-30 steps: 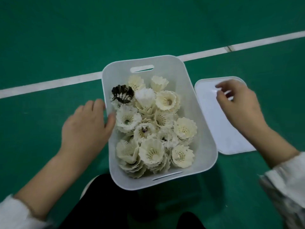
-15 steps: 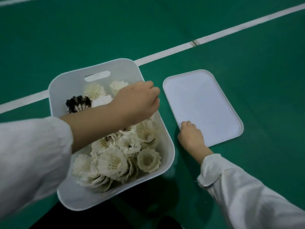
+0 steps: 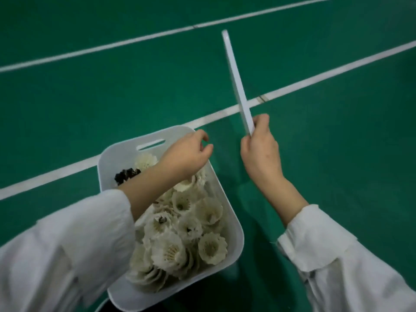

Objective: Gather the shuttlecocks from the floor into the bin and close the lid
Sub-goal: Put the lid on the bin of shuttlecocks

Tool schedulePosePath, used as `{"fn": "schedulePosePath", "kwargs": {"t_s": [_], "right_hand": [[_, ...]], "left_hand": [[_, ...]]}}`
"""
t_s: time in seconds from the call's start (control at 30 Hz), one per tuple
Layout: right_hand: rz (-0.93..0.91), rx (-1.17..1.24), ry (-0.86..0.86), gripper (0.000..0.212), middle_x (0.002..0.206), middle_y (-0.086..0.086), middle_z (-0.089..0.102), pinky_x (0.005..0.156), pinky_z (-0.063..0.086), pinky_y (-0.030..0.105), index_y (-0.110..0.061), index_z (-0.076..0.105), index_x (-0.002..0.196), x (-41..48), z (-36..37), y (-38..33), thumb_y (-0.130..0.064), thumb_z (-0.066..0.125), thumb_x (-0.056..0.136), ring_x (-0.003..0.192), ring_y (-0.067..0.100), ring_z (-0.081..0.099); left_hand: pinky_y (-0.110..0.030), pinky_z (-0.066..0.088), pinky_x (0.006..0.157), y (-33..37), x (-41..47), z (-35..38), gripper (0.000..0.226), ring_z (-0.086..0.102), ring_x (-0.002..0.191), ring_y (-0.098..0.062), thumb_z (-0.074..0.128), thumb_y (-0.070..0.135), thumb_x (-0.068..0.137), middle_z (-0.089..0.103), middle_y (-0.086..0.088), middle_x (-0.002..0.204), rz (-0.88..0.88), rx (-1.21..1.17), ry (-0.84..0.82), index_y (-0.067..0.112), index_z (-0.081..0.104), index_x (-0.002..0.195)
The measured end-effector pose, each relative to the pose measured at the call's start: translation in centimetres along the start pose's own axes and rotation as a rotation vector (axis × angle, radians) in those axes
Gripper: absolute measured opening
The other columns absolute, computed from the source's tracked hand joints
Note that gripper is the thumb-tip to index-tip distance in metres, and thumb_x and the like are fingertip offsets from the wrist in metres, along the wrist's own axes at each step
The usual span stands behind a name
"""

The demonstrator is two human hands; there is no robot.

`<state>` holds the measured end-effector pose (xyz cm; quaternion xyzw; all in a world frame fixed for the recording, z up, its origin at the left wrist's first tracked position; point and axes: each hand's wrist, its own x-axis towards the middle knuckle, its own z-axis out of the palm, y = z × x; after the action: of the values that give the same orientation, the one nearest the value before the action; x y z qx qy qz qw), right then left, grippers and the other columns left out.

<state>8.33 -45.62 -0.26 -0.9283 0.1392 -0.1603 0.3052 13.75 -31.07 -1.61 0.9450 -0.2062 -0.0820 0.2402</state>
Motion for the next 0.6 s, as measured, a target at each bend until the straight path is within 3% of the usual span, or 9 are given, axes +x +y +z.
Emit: {"fn": "schedulePosePath", "kwargs": {"t_s": [0.1,0.17,0.27,0.33,0.37,0.43,0.5,0.6], "right_hand": [[-0.119,0.205,0.016,0.027,0.094,0.021,0.06,0.055,0.031,0.034,-0.005,0.035,0.12,0.4,-1.9,-5.8,-0.004,0.036,0.093,0.074,0.041,0.056],[-0.175,0.343,0.004,0.037,0.094,0.012,0.057,0.057,0.036,0.037,-0.011,0.032,0.131,-0.1,-2.7,-9.0,-0.005,0.037,0.094,0.075,0.035,0.056],[-0.181,0.569,-0.045,0.051,0.116,0.005,0.055,0.073,0.046,0.029,-0.019,0.024,0.142,-1.1,-3.6,-12.2,-0.007,0.04,0.095,0.086,0.018,0.057],[-0.145,0.721,-0.03,0.054,0.133,-0.006,0.048,0.087,0.044,0.012,-0.015,0.025,0.143,-1.3,-3.8,-12.9,-0.002,0.042,0.094,0.101,-0.004,0.053],[-0.095,0.815,-0.022,0.054,0.137,-0.007,0.045,0.094,0.04,0.009,-0.013,0.029,0.142,-1.2,-3.9,-13.0,0.0,0.042,0.092,0.112,-0.005,0.049],[0.031,1.054,-0.075,0.051,0.133,0.002,0.052,0.097,0.045,0.022,-0.014,0.04,0.135,-1.1,-4.3,-13.3,0.006,0.043,0.088,0.115,0.011,0.054],[0.147,1.211,-0.161,0.048,0.118,0.008,0.062,0.085,0.053,0.031,-0.019,0.049,0.124,-1.4,-4.4,-13.0,0.009,0.042,0.086,0.096,0.021,0.063],[0.22,1.18,-0.19,0.043,0.102,0.006,0.067,0.073,0.055,0.03,-0.02,0.055,0.117,-2.9,-3.7,-11.4,0.007,0.044,0.085,0.082,0.02,0.064]], "left_hand": [[-0.029,0.039,0.081,-1.3,1.2,-2.4,0.049,0.054,0.099,-0.024,0.037,0.041,0.095,0.059,-0.007,0.11,-0.252,-0.199,0.031,0.011,0.04,0.134],[-0.033,0.038,0.098,-2.9,1.6,-3.9,0.059,0.05,0.118,-0.029,0.034,0.048,0.094,0.05,-0.014,0.132,-0.415,-0.362,0.048,0.009,0.035,0.138],[-0.04,0.027,0.11,-4.8,0.9,-6.7,0.066,0.034,0.134,-0.03,0.028,0.052,0.094,0.032,-0.013,0.149,-0.559,-0.503,0.127,0.008,0.026,0.144],[-0.042,0.022,0.11,-6.4,0.0,-8.2,0.069,0.028,0.137,-0.03,0.026,0.054,0.094,0.027,-0.012,0.151,-0.623,-0.547,0.189,0.007,0.024,0.145],[-0.043,0.024,0.111,-7.3,-0.6,-8.8,0.071,0.03,0.136,-0.032,0.025,0.055,0.093,0.029,-0.014,0.15,-0.652,-0.557,0.202,0.005,0.026,0.144],[-0.044,0.033,0.104,-8.6,-1.8,-9.7,0.076,0.043,0.125,-0.038,0.025,0.059,0.09,0.043,-0.021,0.14,-0.688,-0.569,0.222,0.0,0.037,0.136],[-0.036,0.04,0.09,-9.5,-3.4,-10.1,0.068,0.053,0.111,-0.035,0.029,0.055,0.091,0.056,-0.018,0.123,-0.674,-0.602,0.273,-0.001,0.049,0.125],[-0.034,0.042,0.075,-10.5,-7.1,-10.1,0.045,0.054,0.091,-0.027,0.037,0.044,0.094,0.059,-0.009,0.101,-0.587,-0.646,0.377,0.004,0.055,0.104]]}}
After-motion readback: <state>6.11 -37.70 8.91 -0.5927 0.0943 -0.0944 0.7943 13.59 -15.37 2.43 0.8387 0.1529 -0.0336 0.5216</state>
